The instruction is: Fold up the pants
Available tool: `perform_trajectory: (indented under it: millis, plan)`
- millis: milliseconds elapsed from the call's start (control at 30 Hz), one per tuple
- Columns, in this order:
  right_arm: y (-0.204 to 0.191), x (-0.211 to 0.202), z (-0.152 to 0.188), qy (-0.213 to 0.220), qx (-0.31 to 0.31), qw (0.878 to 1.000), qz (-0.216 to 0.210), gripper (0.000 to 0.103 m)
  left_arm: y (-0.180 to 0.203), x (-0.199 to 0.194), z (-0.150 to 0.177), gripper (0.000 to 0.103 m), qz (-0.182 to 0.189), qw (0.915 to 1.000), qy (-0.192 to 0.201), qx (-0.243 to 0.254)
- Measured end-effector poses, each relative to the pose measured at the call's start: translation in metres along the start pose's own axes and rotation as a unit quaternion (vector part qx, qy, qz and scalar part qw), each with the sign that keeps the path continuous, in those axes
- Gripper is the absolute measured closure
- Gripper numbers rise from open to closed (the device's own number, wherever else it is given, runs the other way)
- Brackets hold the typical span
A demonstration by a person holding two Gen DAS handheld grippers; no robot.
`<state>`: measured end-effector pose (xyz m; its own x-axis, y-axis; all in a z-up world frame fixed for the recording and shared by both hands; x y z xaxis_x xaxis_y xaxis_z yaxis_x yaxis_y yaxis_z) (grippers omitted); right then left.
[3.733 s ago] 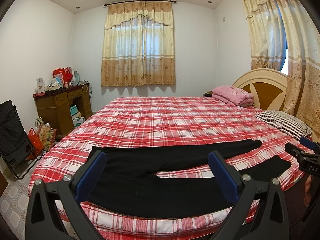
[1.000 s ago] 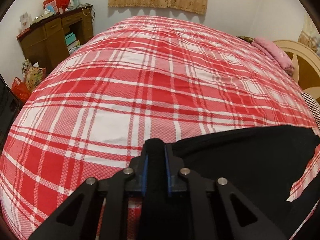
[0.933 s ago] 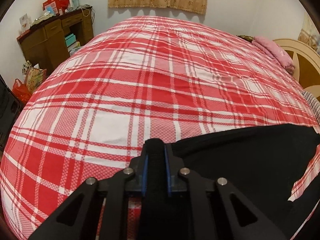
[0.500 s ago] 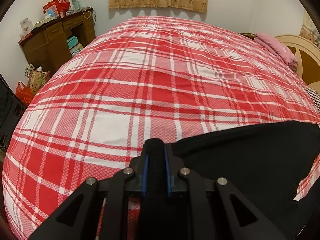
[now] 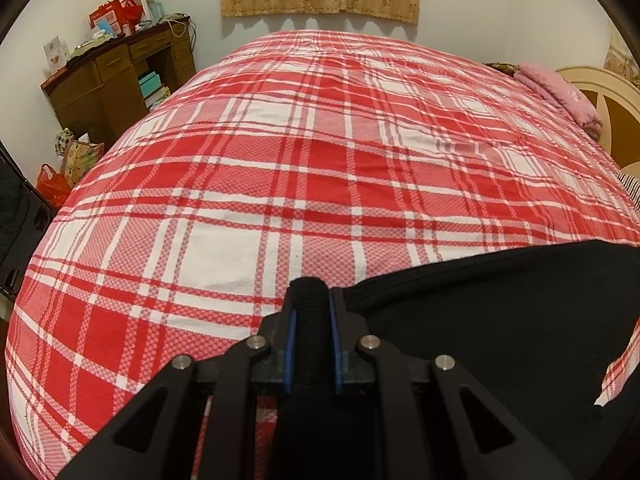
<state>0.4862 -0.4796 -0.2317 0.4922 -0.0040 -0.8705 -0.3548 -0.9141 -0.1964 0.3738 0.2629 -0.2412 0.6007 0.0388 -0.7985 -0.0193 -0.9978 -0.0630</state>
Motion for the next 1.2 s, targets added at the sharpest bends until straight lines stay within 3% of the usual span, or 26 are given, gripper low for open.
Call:
perform_trajectory:
  millis: [133,200,300,600,867,1200]
  plan:
    - [-0.005,0.01,0.001,-0.013,-0.012,1.0,-0.012,0.053,0.001,0.002,0.0,0.088,-0.001,1.0,-0.002,0.0]
    - [-0.011,0.01,0.002,-0.021,-0.016,0.999,-0.03,0.079,0.001,0.002,0.0,0.088,-0.004,1.0,-0.003,0.002]
    - [-0.015,0.006,0.006,-0.021,-0.026,0.999,-0.035,0.095,0.003,0.001,0.0,0.088,-0.01,0.9999,-0.004,0.008]
    - [-0.031,-0.041,0.013,0.038,-0.069,0.996,-0.037,0.098,0.008,-0.006,-0.007,0.09,-0.018,0.9994,0.0,0.031]
    - [-0.025,-0.11,0.015,0.113,-0.077,0.989,-0.059,0.098,-0.004,-0.037,-0.009,0.09,0.013,0.9985,0.052,-0.008]
    - [0.001,-0.172,0.046,0.18,-0.07,0.974,-0.116,0.098,-0.01,-0.086,-0.012,0.09,0.066,0.9886,0.132,-0.028]
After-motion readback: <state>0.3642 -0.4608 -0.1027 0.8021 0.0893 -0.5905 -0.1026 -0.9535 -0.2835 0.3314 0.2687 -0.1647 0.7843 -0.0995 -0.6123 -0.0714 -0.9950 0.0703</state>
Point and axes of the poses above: each gripper's, at about its wrist camera, not at the fingertips, and x roughly the way its jaws point, y to its right, z to its underside, the point moved 6 cm from there along x, roughly the way its jaws point, and after that the axes turned 10 degrees about x, right-handed, at the moved point
